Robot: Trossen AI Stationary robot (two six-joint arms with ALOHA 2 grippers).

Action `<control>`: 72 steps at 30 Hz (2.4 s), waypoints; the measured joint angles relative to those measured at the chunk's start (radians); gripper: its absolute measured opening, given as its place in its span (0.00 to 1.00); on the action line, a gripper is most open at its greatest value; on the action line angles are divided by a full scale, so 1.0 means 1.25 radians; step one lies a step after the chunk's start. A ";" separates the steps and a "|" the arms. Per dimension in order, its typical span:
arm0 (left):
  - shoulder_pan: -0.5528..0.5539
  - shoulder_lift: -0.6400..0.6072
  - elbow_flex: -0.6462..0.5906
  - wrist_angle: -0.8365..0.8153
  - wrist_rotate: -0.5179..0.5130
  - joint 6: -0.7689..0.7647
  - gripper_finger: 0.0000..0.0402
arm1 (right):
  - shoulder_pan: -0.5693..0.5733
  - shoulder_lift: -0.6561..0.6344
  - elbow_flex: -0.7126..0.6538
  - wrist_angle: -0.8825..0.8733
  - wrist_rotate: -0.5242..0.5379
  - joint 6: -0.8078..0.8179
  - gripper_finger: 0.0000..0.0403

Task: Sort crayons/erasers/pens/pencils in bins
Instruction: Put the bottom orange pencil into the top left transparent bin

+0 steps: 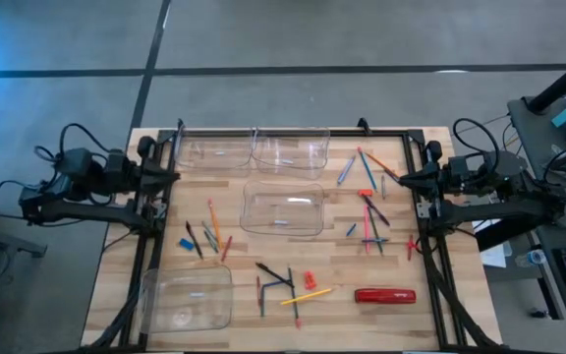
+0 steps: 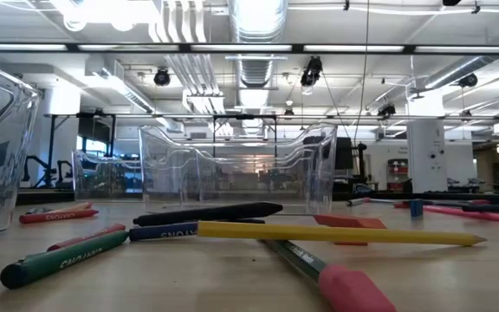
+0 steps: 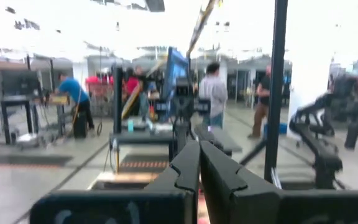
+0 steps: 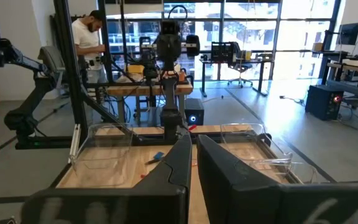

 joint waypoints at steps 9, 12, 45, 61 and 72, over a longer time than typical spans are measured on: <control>0.000 -0.007 0.000 0.048 -0.002 -0.001 0.00 | 0.000 0.000 0.000 0.000 0.000 0.000 0.04; 0.000 0.002 0.000 0.049 -0.024 -0.001 0.00 | 0.000 0.000 0.000 0.000 0.000 0.000 0.04; 0.001 0.396 0.105 -0.250 -0.173 -0.204 0.28 | 0.000 0.000 0.000 0.106 0.001 0.050 0.04; 0.000 0.486 0.093 -0.399 -0.137 -0.287 0.37 | 0.007 0.004 -0.137 0.109 -0.051 0.125 0.04; 0.001 0.543 0.066 -0.620 -0.129 -0.479 0.37 | 0.007 -0.008 -0.177 0.175 -0.051 0.110 0.04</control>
